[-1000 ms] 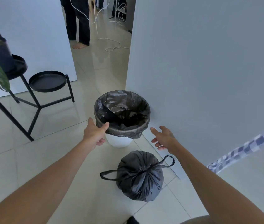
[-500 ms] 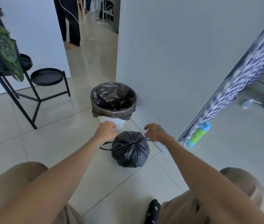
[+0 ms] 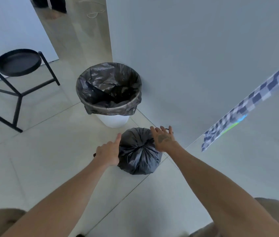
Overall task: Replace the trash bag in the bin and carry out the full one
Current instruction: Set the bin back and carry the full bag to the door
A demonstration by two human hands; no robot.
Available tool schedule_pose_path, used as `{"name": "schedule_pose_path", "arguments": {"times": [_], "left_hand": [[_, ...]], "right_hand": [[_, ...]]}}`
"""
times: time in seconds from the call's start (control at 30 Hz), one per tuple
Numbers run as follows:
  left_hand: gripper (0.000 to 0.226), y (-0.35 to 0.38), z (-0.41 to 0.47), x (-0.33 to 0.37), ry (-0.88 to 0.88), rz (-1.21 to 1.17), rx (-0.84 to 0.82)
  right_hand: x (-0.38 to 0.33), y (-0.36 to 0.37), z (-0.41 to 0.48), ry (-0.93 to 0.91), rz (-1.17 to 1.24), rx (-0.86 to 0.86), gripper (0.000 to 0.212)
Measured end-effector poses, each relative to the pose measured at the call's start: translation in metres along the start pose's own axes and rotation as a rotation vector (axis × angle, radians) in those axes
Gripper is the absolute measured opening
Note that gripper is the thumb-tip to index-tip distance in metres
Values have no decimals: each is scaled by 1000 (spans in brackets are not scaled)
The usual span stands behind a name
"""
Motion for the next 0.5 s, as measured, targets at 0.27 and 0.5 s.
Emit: {"name": "schedule_pose_path", "arguments": {"times": [0.27,0.5], "left_hand": [[38,-27,-19,-5,-101,-140,-124],[39,-135,-115,5,-65,-520,-232]], "right_hand": [[9,-18,-30,51,53,-115,44],[-7,-117,-136,135,405,-102,36]]}}
Point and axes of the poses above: each hand's wrist, its own z-axis towards the middle knuckle, its own y-axis out of the palm, x = y × z, the point moved 9 cm from there along z, towards the middle knuckle, and after that the axes turned 11 degrees about -y, right-handed, at the moved point
